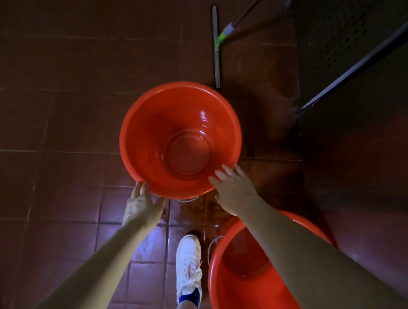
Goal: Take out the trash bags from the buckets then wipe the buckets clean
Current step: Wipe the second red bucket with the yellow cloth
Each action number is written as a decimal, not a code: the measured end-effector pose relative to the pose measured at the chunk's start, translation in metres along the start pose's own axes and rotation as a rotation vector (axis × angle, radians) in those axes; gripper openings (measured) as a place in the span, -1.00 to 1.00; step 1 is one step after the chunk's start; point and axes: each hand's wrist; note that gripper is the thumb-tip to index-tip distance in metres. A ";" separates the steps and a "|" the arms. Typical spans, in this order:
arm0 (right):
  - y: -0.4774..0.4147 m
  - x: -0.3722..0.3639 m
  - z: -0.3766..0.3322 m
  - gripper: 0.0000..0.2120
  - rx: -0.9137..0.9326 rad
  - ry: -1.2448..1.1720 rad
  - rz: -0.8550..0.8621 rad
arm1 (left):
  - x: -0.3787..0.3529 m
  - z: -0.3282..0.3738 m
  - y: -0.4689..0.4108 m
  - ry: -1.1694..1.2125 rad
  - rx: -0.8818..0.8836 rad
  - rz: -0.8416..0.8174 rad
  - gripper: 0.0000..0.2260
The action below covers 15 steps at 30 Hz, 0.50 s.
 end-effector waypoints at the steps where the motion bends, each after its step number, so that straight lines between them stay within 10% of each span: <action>1: -0.002 -0.002 0.001 -0.53 0.008 0.016 0.001 | -0.001 0.001 -0.001 -0.005 0.000 -0.005 -0.35; 15: 0.049 -0.013 0.082 -0.55 -0.193 -0.012 -0.154 | -0.049 0.064 0.044 -0.042 -0.292 -0.143 -0.54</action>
Point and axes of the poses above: each hand's wrist, its own y-axis away from the middle knuckle, its own x-axis out of the back of the hand, z = x × y, and after that the axes turned 8 degrees about -x, right-handed
